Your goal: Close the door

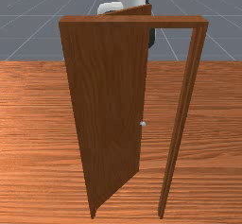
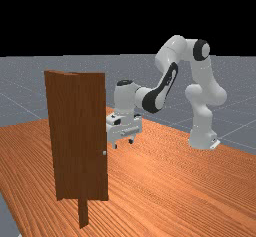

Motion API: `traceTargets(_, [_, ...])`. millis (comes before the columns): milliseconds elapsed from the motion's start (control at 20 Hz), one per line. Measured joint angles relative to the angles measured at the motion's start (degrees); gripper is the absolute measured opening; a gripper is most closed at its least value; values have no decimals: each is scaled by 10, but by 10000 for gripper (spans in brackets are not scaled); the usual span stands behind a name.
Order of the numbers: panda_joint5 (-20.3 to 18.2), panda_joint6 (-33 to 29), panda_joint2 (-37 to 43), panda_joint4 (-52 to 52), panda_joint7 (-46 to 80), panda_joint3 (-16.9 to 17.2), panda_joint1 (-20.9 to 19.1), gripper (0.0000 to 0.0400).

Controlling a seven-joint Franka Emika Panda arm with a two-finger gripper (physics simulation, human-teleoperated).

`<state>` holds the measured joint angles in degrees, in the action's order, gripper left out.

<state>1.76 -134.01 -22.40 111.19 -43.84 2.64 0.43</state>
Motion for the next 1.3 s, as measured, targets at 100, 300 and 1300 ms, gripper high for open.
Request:
traceTargets(100, [-11,6,-16,-25,-76,10,-42,148])
traceTargets(300, [-22,17,-38,-58,-133,26,-93,177])
traceTargets(1300, [-16,5,-123,-139,-184,5,-96,400])
